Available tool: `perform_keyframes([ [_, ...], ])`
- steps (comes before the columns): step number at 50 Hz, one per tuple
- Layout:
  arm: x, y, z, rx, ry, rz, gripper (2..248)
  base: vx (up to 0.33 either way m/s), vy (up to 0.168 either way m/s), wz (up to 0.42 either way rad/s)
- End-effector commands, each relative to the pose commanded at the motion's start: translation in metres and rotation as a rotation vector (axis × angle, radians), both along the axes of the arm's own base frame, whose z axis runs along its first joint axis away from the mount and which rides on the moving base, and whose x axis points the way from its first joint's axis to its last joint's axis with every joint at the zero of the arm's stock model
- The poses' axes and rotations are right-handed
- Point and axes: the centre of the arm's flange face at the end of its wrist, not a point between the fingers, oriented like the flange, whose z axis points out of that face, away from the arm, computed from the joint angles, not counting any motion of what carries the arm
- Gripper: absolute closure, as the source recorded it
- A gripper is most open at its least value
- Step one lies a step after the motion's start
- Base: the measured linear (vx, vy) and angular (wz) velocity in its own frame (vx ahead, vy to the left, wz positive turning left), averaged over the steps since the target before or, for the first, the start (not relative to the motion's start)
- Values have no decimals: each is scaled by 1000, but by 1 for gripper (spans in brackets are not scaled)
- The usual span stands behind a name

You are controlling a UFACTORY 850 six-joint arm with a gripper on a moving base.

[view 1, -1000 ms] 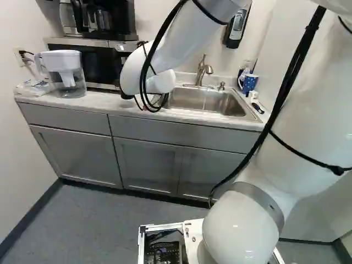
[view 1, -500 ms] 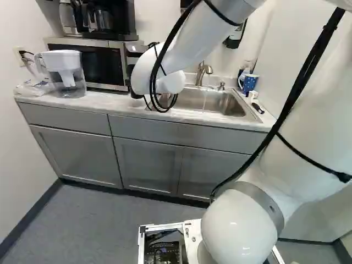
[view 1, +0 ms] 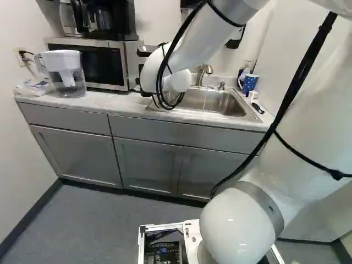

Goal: Rinse the cup and place it in the tray

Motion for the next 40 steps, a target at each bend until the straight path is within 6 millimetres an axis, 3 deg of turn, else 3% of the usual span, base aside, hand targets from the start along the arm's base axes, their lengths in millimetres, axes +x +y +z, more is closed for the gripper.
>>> perform_keyframes([
  [40, 21, -58, 0, 0, 0, -132, 125, 0, 0, 0],
])
